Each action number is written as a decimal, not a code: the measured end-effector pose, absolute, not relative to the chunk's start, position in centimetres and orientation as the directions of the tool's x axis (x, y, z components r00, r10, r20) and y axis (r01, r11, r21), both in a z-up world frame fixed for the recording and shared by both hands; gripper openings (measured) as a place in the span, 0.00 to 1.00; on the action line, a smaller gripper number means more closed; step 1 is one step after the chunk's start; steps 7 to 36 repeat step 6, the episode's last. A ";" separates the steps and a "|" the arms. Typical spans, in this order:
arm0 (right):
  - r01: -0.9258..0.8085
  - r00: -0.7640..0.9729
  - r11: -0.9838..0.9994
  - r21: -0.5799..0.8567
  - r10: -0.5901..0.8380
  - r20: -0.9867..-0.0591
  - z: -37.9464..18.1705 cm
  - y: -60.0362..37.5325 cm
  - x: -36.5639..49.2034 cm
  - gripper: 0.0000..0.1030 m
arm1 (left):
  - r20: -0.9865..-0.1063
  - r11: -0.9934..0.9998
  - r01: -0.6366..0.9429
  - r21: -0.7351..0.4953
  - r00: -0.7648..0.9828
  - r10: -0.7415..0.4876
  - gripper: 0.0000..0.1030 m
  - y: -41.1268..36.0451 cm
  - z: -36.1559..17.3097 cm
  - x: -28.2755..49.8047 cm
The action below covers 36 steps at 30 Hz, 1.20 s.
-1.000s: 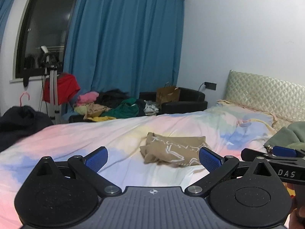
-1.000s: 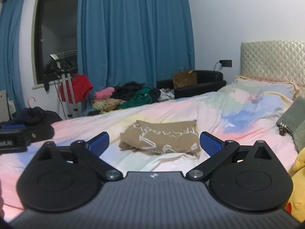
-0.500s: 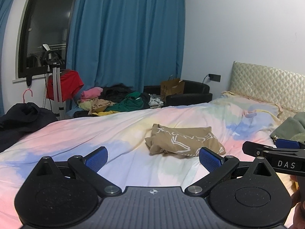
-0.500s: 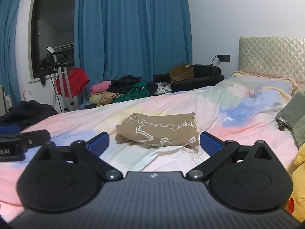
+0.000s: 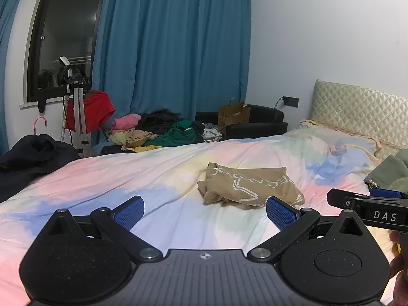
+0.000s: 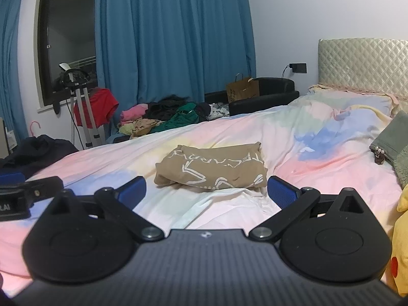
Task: Fold clothes
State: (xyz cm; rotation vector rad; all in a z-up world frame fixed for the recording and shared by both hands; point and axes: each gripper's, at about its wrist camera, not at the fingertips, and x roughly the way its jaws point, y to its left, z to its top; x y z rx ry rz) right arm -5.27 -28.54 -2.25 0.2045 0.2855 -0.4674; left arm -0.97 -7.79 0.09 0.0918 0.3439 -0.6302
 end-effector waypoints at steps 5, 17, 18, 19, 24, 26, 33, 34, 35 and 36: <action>0.469 0.854 0.873 0.132 -0.410 -0.319 -2.2 -28.6 -5.3 1.00 | -0.342 0.807 0.591 -0.018 0.755 -0.560 1.00 -7.8 0.1 -1.0; 0.470 0.854 0.872 0.135 -0.410 -0.320 -2.2 -28.7 -5.3 1.00 | -0.341 0.806 0.591 -0.018 0.755 -0.561 1.00 -7.7 0.1 -1.1; 0.470 0.854 0.872 0.135 -0.410 -0.320 -2.2 -28.7 -5.3 1.00 | -0.341 0.806 0.591 -0.018 0.755 -0.561 1.00 -7.7 0.1 -1.1; 0.470 0.854 0.872 0.135 -0.410 -0.320 -2.2 -28.7 -5.3 1.00 | -0.341 0.806 0.591 -0.018 0.755 -0.561 1.00 -7.7 0.1 -1.1; 0.470 0.854 0.872 0.135 -0.410 -0.320 -2.2 -28.7 -5.3 1.00 | -0.341 0.806 0.591 -0.018 0.755 -0.561 1.00 -7.7 0.1 -1.1; 0.470 0.854 0.872 0.135 -0.410 -0.320 -2.2 -28.7 -5.3 1.00 | -0.341 0.806 0.591 -0.018 0.755 -0.561 1.00 -7.7 0.1 -1.1; 0.470 0.854 0.872 0.135 -0.410 -0.320 -2.2 -28.7 -5.3 1.00 | -0.341 0.806 0.591 -0.018 0.755 -0.561 1.00 -7.7 0.1 -1.1; 0.470 0.854 0.872 0.135 -0.410 -0.320 -2.2 -28.7 -5.3 1.00 | -0.341 0.806 0.591 -0.018 0.755 -0.561 1.00 -7.7 0.1 -1.1; 0.470 0.854 0.872 0.135 -0.410 -0.320 -2.2 -28.7 -5.3 1.00 | -0.341 0.806 0.591 -0.018 0.755 -0.561 1.00 -7.7 0.1 -1.1; 0.470 0.854 0.872 0.135 -0.410 -0.320 -2.2 -28.7 -5.3 1.00 | -0.341 0.806 0.591 -0.018 0.755 -0.561 1.00 -7.7 0.1 -1.1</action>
